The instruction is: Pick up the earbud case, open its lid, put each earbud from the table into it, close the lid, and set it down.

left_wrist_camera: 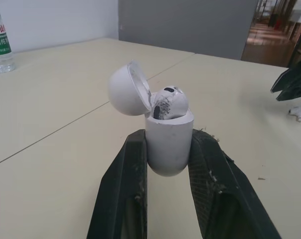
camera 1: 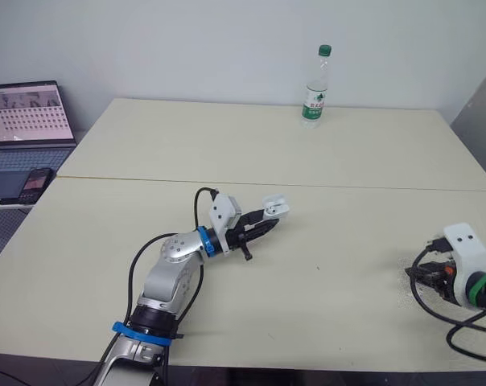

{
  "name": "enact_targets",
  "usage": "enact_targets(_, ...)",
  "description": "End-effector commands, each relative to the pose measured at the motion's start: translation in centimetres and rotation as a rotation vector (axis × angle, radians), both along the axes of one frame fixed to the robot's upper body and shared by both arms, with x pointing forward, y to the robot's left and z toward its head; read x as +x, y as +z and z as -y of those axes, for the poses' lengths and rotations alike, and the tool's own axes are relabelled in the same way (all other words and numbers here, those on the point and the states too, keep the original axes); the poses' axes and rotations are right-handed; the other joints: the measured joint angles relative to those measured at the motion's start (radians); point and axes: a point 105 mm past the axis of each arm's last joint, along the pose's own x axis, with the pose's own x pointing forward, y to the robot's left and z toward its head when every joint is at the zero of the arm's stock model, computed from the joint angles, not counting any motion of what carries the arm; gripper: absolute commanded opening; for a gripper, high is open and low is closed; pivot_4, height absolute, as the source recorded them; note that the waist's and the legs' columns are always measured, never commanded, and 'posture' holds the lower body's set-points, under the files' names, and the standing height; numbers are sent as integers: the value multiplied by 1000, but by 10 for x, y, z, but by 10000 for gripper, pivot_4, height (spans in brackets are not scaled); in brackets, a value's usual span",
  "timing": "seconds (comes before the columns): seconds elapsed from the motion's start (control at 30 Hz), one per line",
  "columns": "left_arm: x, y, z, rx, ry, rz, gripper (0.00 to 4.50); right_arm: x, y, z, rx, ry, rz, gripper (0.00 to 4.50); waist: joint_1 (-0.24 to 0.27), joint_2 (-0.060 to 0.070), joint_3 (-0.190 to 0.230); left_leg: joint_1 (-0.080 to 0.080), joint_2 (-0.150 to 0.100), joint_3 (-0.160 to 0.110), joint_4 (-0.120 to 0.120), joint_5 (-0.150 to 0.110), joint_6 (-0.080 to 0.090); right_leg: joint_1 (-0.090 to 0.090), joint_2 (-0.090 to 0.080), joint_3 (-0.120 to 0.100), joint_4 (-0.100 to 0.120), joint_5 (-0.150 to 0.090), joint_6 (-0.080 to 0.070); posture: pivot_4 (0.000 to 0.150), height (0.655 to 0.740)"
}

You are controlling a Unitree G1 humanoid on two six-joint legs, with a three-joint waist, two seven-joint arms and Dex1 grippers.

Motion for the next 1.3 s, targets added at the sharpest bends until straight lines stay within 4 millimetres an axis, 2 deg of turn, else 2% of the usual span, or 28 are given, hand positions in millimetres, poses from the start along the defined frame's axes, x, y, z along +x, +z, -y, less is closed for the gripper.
enact_targets(0.03,-2,11,1,-9,-20,48,7661,-4,19,-4,-25,-36,184,16531,0,0,0,0,0,0,0,0,0,0,0,0,0,0,0,1500,7362)
enact_targets(0.1,-3,10,0,-7,-24,47,7661,-8,16,-4,-16,-79,212,20377,-1,0,0,1,0,0,0,0,0,0,0,0,1,0,1,1500,7362)
enact_targets(0.2,-1,11,2,-4,-34,47,7661,-13,6,-9,18,-135,233,29027,-1,1,0,1,1,1,0,0,0,0,0,0,1,-1,1,1500,7362)
enact_targets(0.43,2,12,4,1,-50,52,7661,-22,-13,-6,55,-227,213,29027,-2,1,0,2,1,2,0,0,0,0,0,0,1,0,1,1500,7362)
enact_targets(0.8,3,12,5,3,-54,57,7661,-28,-31,-3,190,-323,154,29027,-2,1,0,1,1,1,0,0,0,0,0,0,1,0,0,1500,7362)
enact_targets(1.07,2,11,5,0,-47,57,7661,-30,-36,-3,200,-324,128,29027,-2,1,0,1,1,1,0,0,0,0,0,1,0,0,0,1500,7362)
enact_targets(1.17,2,11,5,0,-47,57,7661,-31,-38,-5,193,-316,112,23249,-2,1,0,1,1,1,0,0,0,0,0,1,0,0,0,1500,7362)
enact_targets(1.3,2,11,5,1,-47,57,7661,-31,-37,-5,191,-314,124,8884,-2,1,0,1,1,1,0,0,0,0,0,1,0,0,0,1500,7362)
